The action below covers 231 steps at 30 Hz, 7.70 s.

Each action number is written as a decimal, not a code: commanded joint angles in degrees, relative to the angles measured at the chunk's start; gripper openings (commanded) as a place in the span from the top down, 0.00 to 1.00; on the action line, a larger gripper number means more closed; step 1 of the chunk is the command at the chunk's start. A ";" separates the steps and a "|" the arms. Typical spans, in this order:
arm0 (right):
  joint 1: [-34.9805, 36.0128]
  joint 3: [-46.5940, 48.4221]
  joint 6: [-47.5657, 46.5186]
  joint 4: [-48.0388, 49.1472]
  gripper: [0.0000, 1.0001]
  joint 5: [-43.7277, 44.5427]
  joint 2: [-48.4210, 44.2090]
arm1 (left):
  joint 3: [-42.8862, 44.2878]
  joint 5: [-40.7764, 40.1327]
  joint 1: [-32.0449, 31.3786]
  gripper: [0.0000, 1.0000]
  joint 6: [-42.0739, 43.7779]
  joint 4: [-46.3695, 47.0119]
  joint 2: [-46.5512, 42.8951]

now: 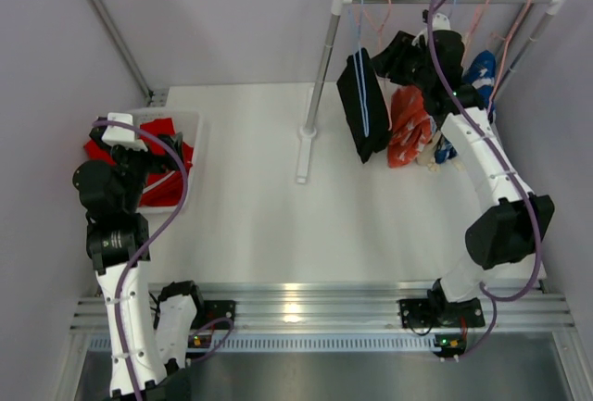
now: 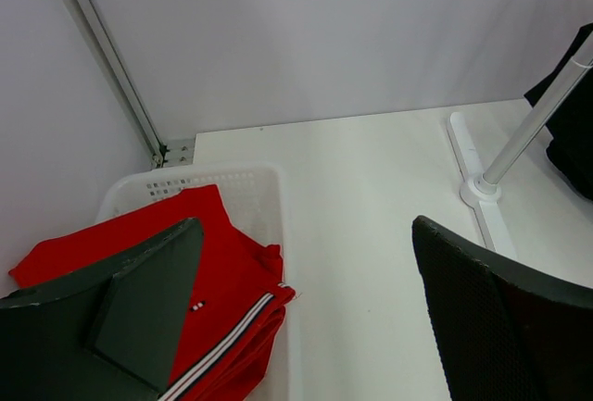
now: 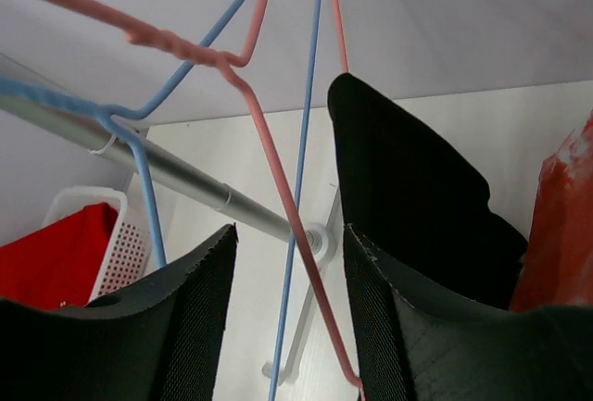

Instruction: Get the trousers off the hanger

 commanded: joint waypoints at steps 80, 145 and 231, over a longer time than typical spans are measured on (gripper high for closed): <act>-7.55 -13.84 12.60 -2.91 1.00 -35.07 -33.39 | -1.70 0.42 0.09 0.01 -2.42 -2.72 -4.23; 35.08 37.04 29.99 9.46 1.00 -12.14 19.42 | -16.03 39.72 -0.18 0.01 1.01 9.92 -6.09; 28.66 18.77 23.76 9.29 1.00 -21.37 9.23 | -2.42 11.60 -19.69 1.00 20.53 -2.03 2.53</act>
